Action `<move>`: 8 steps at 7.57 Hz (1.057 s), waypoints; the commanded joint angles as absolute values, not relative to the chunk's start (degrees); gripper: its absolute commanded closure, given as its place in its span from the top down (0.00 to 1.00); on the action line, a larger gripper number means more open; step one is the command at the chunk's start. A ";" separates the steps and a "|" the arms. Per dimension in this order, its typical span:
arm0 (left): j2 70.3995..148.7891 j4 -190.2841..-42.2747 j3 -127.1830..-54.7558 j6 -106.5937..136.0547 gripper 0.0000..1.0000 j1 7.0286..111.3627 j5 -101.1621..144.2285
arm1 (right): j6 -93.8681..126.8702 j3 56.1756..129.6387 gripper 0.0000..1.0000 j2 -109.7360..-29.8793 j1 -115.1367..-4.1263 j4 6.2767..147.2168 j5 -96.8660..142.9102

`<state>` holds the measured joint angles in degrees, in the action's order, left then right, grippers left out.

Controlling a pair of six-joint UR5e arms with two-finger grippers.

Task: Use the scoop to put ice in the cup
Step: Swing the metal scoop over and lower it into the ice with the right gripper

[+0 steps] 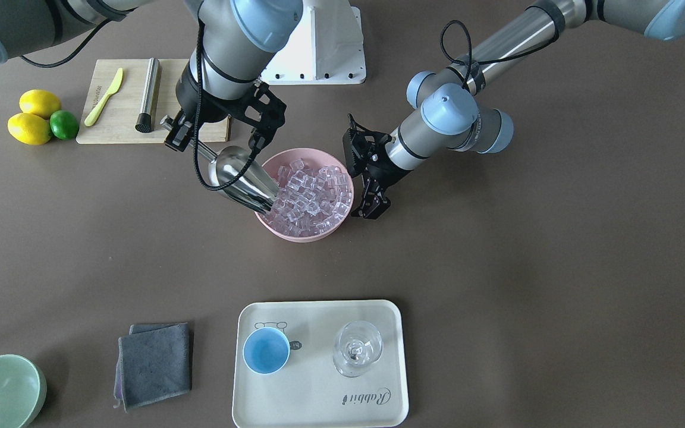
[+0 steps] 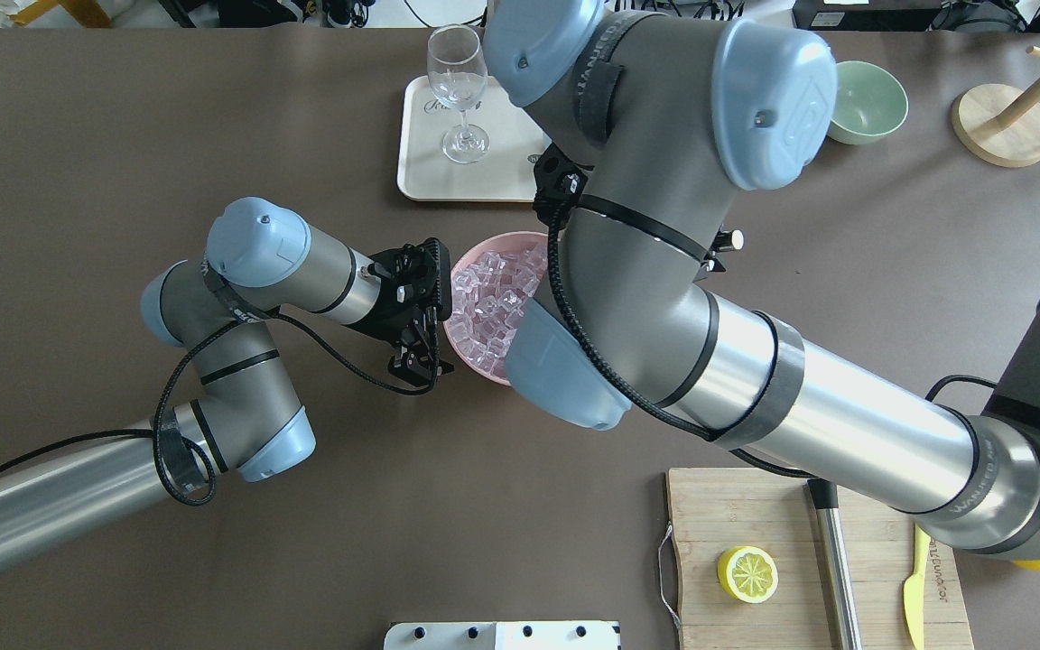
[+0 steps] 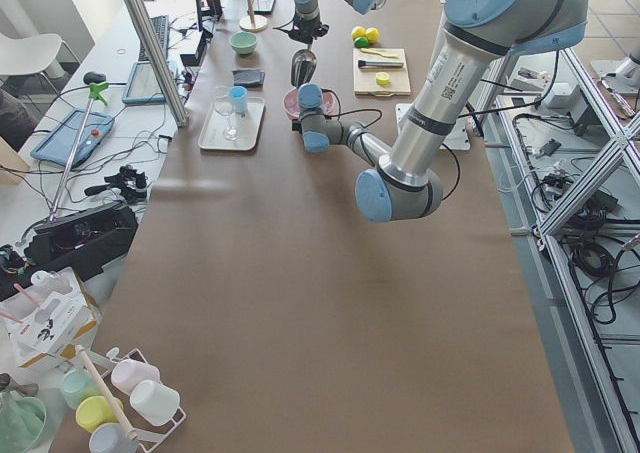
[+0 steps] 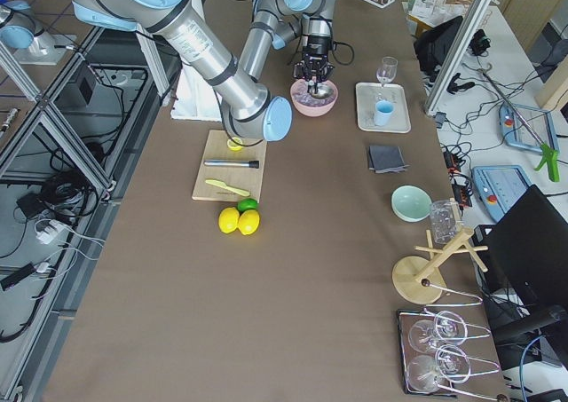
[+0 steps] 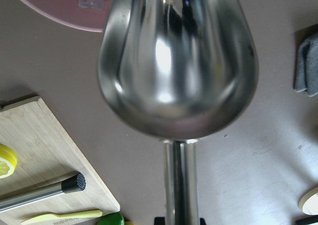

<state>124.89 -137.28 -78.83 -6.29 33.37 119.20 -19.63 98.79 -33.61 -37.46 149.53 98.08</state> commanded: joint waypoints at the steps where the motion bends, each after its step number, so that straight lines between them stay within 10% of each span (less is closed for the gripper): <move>1: 125.24 -137.29 -78.49 -6.24 0.98 33.22 119.09 | -20.30 89.58 0.00 -29.53 -34.46 150.12 93.53; 8: 125.25 -137.37 -78.40 -5.98 0.98 33.22 119.18 | -20.21 86.22 0.00 -29.97 -29.97 149.08 89.03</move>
<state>125.33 -137.36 -78.42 -5.98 33.22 119.10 -20.26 86.66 -29.85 -30.19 150.50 89.27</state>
